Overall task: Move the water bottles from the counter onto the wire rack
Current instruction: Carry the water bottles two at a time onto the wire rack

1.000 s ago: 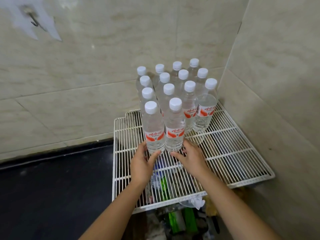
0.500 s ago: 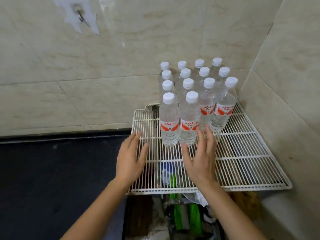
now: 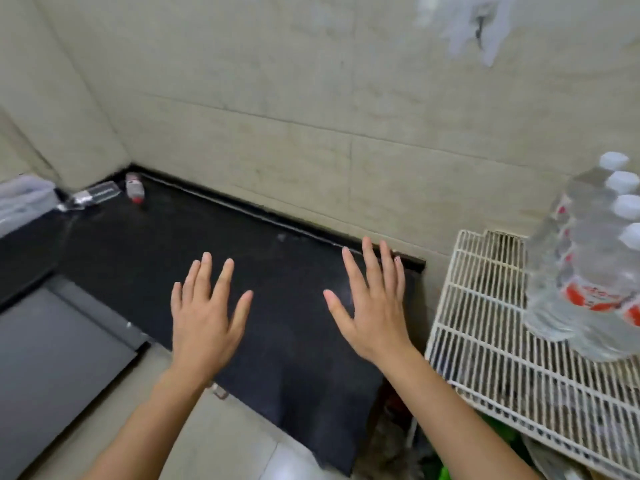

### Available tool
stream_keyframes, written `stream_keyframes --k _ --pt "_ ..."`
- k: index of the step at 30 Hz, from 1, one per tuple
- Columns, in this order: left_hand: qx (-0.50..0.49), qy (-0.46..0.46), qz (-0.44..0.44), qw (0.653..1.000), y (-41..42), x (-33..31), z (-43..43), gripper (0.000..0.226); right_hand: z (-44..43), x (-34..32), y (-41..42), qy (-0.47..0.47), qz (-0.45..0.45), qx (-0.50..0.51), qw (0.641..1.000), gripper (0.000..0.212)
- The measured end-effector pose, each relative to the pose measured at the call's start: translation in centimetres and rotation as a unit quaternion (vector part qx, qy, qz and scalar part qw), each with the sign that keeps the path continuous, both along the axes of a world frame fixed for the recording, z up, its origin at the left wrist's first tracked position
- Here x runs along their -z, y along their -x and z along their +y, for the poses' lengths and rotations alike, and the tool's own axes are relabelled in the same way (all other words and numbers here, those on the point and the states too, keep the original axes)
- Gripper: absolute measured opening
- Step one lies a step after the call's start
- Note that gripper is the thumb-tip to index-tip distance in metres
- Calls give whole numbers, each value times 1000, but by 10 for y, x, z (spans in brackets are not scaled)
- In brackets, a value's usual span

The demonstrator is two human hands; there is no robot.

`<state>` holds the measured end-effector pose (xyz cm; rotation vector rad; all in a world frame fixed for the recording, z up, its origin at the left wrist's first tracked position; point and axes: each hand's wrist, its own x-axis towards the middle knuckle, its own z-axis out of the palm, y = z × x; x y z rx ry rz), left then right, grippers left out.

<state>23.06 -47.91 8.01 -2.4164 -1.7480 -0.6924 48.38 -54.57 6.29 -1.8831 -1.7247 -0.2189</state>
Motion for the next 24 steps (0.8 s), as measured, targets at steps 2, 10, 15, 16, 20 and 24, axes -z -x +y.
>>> stream_keyframes --k 2,10,15,16,20,24 --pt "-28 -5 -11 1000 56 -4 19 68 34 3 49 9 -4 -27 1000 70" --pt "-99 -26 -12 995 274 -18 95 64 171 -1 259 19 13 -114 993 60" --pt "-126 -29 -14 992 347 -17 149 63 234 -2 342 23 23 -164 986 57" --pt "-128 -28 -14 991 356 -17 163 63 248 -1 353 23 22 -173 984 56" --pt "-143 -16 -29 989 381 -8 221 64 315 8 386 26 16 -185 982 56" --pt "-148 -5 -7 989 407 2 299 65 408 23 415 34 31 -194 980 56"
